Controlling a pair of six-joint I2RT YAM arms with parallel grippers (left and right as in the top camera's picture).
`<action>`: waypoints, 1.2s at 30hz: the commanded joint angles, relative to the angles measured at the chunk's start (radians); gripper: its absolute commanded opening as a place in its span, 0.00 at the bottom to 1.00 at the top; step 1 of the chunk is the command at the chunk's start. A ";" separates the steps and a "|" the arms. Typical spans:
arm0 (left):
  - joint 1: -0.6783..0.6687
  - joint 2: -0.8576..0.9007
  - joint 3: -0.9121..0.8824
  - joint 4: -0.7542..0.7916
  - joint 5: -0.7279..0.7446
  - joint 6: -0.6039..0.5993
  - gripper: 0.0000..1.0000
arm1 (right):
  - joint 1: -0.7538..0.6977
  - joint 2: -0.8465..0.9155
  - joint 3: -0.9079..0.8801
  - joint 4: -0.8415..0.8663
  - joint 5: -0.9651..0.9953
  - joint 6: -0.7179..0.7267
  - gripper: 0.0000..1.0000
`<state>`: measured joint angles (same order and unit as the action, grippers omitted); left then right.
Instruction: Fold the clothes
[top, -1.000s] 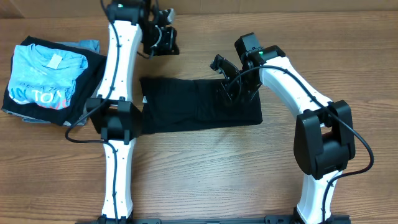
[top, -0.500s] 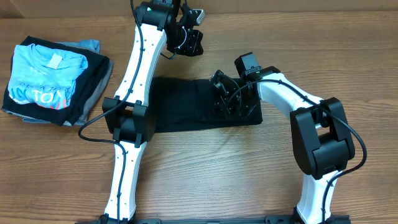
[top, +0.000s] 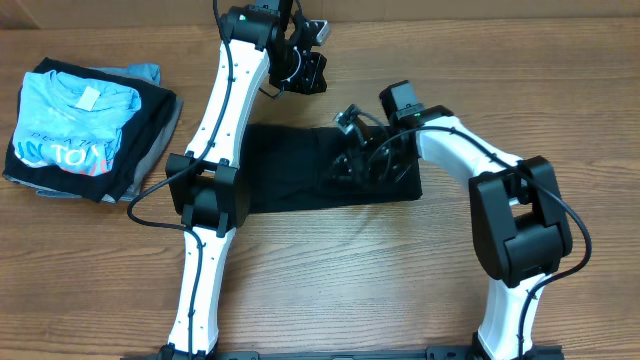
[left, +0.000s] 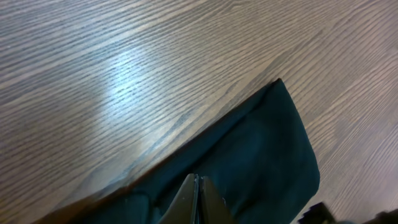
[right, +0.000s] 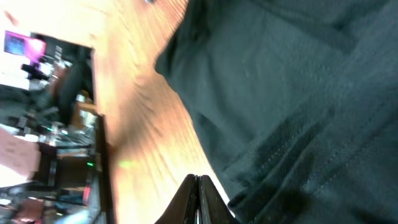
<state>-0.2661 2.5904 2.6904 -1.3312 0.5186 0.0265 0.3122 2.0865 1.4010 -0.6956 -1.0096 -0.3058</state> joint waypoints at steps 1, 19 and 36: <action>-0.003 -0.010 -0.002 0.005 -0.006 0.025 0.04 | -0.097 -0.010 0.037 -0.003 -0.053 0.045 0.04; -0.020 -0.010 -0.085 0.014 -0.031 0.075 0.04 | 0.032 -0.007 -0.141 0.279 0.173 0.214 0.04; -0.043 -0.031 -0.075 -0.045 -0.134 0.057 0.04 | -0.094 -0.131 -0.045 0.173 0.039 0.229 0.06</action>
<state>-0.2886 2.5904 2.6091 -1.3548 0.4026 0.0807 0.2577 2.0449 1.3216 -0.5041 -0.9386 -0.0734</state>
